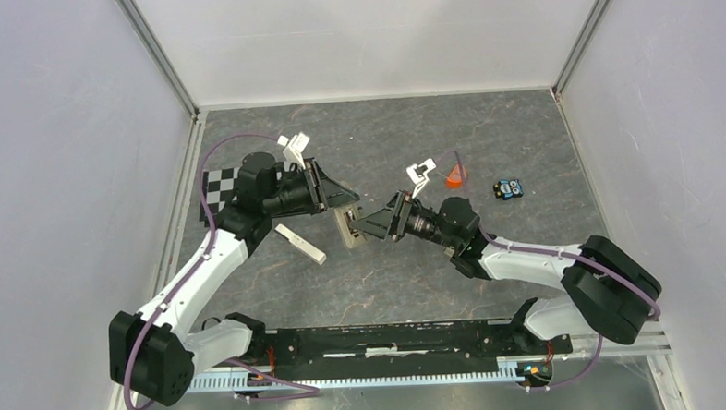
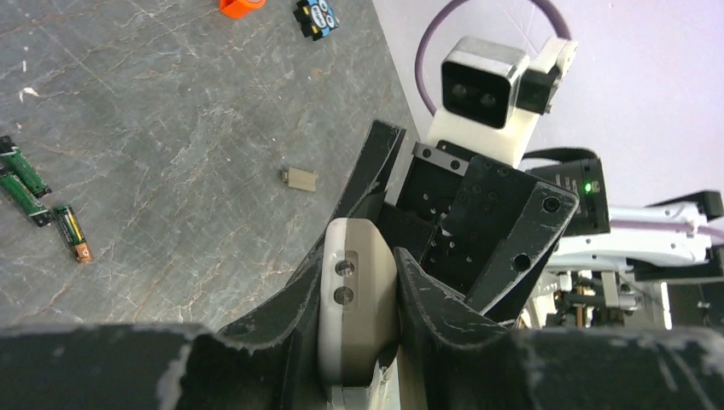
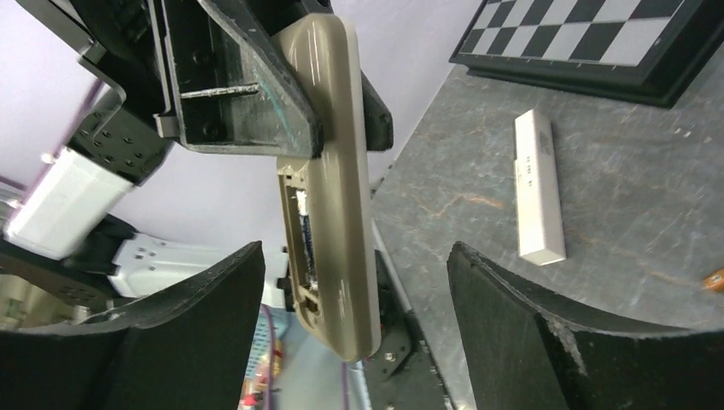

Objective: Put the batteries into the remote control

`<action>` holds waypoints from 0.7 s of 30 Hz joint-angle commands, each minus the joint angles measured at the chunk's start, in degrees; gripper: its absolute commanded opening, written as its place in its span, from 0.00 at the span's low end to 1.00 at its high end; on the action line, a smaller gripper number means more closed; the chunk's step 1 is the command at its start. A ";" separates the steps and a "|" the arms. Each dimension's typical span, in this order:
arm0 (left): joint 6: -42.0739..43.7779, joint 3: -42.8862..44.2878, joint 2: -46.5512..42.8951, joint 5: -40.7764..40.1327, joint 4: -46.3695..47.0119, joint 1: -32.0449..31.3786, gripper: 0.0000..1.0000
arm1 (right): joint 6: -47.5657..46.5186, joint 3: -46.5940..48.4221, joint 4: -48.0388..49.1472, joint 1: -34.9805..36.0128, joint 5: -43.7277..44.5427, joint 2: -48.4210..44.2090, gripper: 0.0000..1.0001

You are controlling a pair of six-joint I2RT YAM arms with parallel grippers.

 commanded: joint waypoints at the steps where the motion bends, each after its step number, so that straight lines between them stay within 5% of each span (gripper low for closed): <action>1: 7.25 2.49 -2.07 6.54 1.07 0.23 0.02 | -13.40 4.65 -7.55 -0.15 -1.26 -2.79 0.80; 6: 6.17 1.61 -2.79 11.98 6.40 0.24 0.02 | -17.90 6.51 -6.47 -0.16 -5.53 -2.93 0.80; 14: 2.20 -0.24 -5.81 18.01 15.52 0.22 0.02 | -5.44 4.77 14.61 1.33 -17.56 1.50 0.88; 18: -2.25 -1.71 -6.60 18.15 21.10 0.18 0.03 | -5.68 6.12 16.41 3.57 -18.33 3.45 0.81; 21: -5.57 -2.38 -6.58 18.11 24.32 0.19 0.03 | -3.74 6.09 19.75 4.28 -17.45 4.22 0.67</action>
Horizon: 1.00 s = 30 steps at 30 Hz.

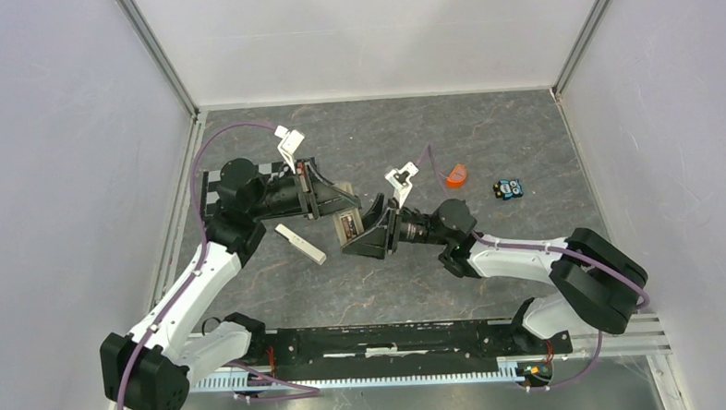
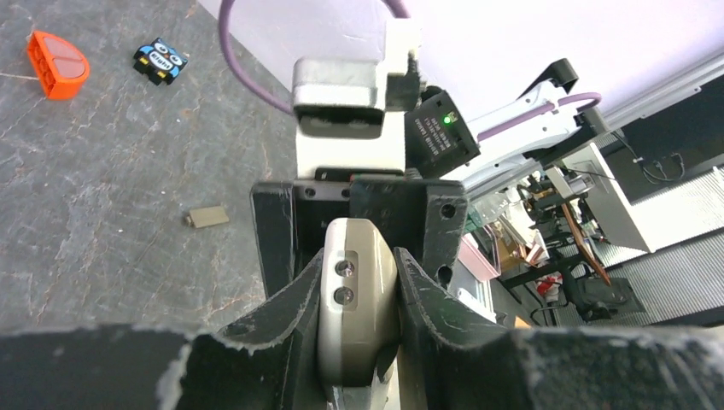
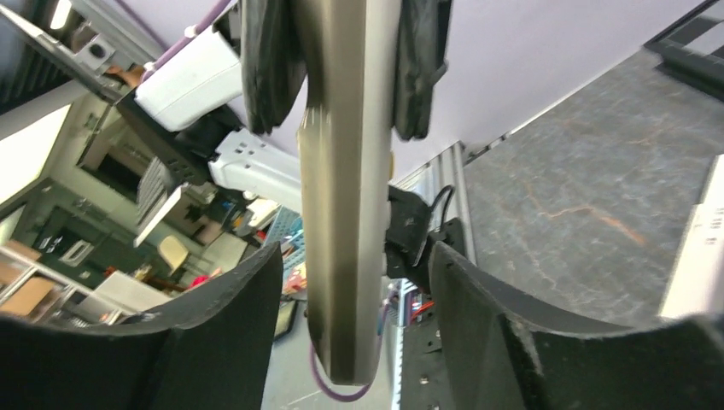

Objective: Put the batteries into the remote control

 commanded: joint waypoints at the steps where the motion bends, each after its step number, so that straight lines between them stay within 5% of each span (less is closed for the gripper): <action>1: -6.53 -0.98 -0.87 2.43 9.11 0.19 0.03 | 3.35 1.20 10.54 0.89 -1.03 0.94 0.61; 5: -7.53 -1.16 -1.35 2.37 9.32 0.20 0.10 | 5.52 -0.03 14.16 0.89 1.60 0.65 0.39; 7: -8.38 -1.19 -1.46 1.96 9.79 0.12 0.29 | 5.70 -0.48 13.97 0.89 2.94 0.33 0.31; 11: -8.37 0.04 -1.82 1.19 8.38 0.23 0.55 | 5.70 -0.57 12.74 0.90 3.73 0.26 0.25; 15: -8.71 0.24 -2.65 -0.02 7.81 0.68 0.61 | 6.01 -1.12 12.85 0.91 4.45 -0.35 0.24; 20: -9.10 -0.28 -3.00 -2.85 7.22 0.92 0.51 | 6.10 -0.78 11.93 0.89 3.58 -0.55 0.24; 25: -8.36 -0.90 -2.66 -3.60 7.36 0.91 0.04 | 5.84 0.48 9.15 0.88 2.16 -0.21 0.28; 30: -0.16 0.92 -3.75 -8.37 -2.57 0.95 0.02 | -1.42 -0.46 -1.62 0.73 5.14 -2.93 0.83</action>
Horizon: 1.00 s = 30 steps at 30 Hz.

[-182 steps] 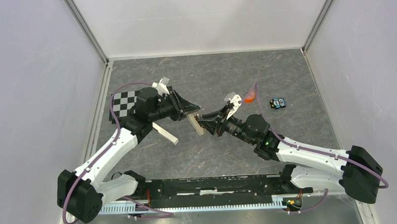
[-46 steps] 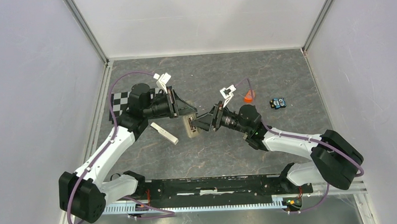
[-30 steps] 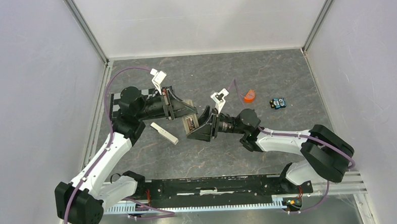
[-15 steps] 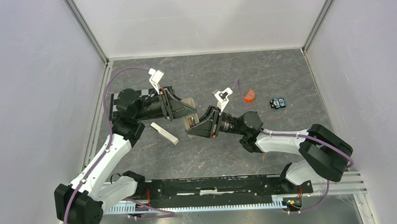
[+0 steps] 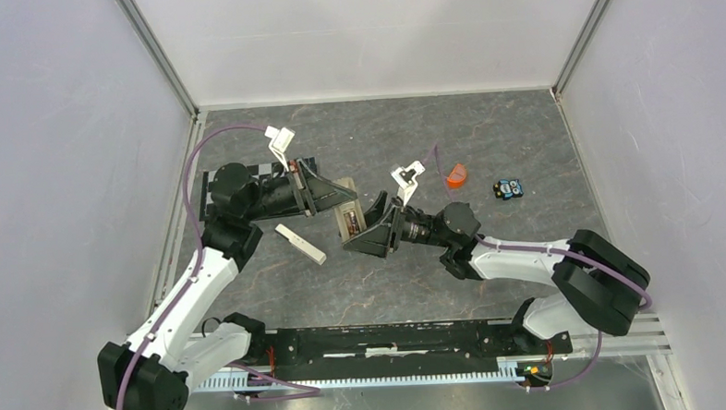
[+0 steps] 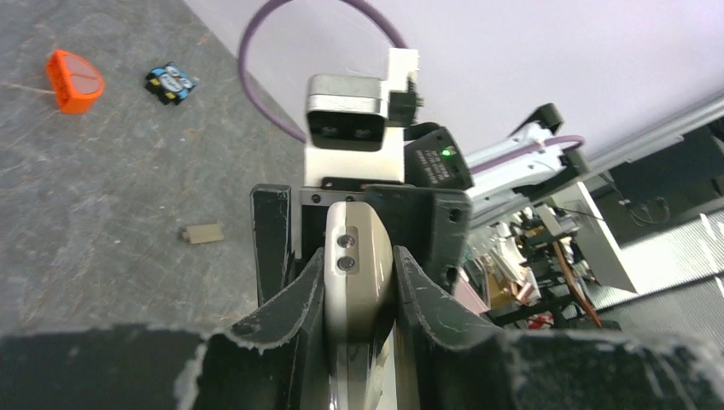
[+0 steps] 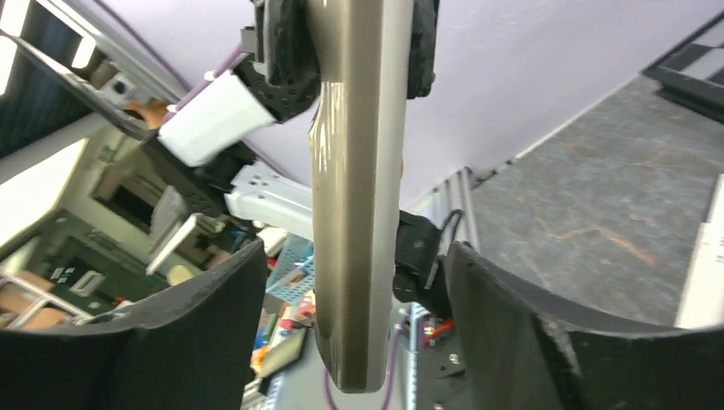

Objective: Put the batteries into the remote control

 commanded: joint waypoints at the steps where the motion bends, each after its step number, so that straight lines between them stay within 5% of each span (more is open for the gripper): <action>1: 10.10 3.04 -2.18 -7.84 -11.78 0.25 0.02 | -9.22 0.23 -10.93 -0.22 3.43 -4.53 0.88; 7: 23.15 7.44 -4.24 -39.66 -38.18 0.27 0.02 | -22.99 0.08 -35.08 -0.27 16.74 -11.96 0.92; 12: 22.53 5.17 -7.33 -55.56 -43.09 0.31 0.02 | -25.65 6.72 -58.94 0.76 37.89 -8.13 0.78; 17: 21.77 4.96 -10.08 -58.20 -44.11 0.30 0.02 | -23.83 18.78 -73.37 3.64 51.25 6.19 0.53; 21: 22.80 5.42 -10.80 -57.66 -45.19 0.33 0.02 | -22.61 28.94 -81.13 7.15 61.65 16.12 0.52; 30: 22.32 4.29 -11.53 -54.43 -44.54 0.32 0.02 | -20.44 39.57 -87.49 10.03 67.89 28.75 0.49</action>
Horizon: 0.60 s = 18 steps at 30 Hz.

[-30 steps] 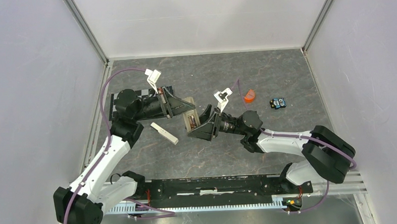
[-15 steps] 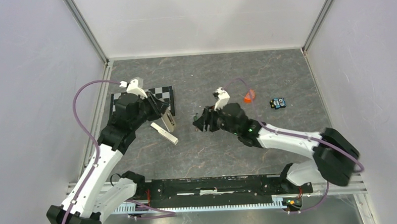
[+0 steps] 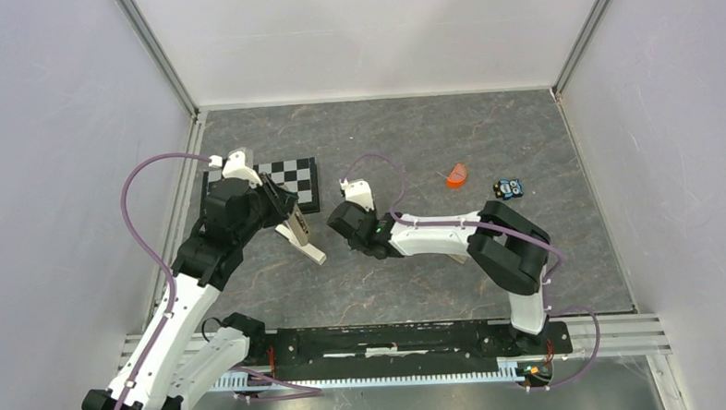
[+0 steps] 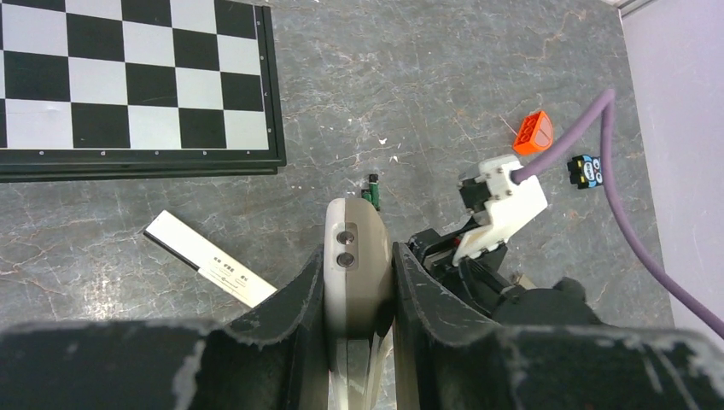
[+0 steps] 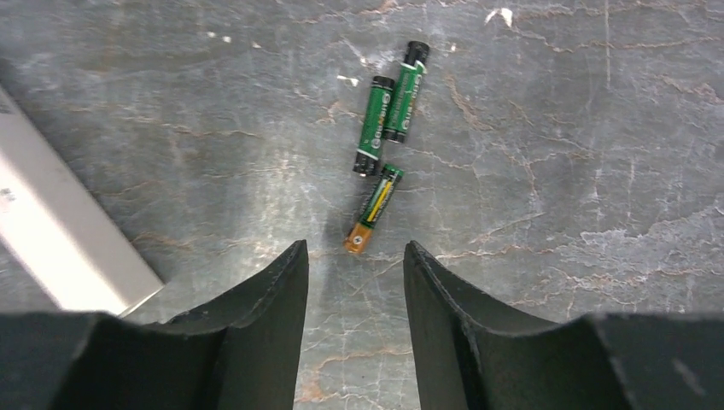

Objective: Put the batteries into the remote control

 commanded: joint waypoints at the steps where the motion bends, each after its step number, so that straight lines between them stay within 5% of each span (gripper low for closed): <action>1: 1.63 -0.23 -0.80 1.21 1.83 0.03 0.02 | 1.72 3.32 -4.27 0.48 7.24 2.19 0.48; 18: 1.98 -0.46 -0.61 2.32 2.12 0.07 0.02 | 1.38 3.61 -2.68 0.32 5.91 6.07 0.39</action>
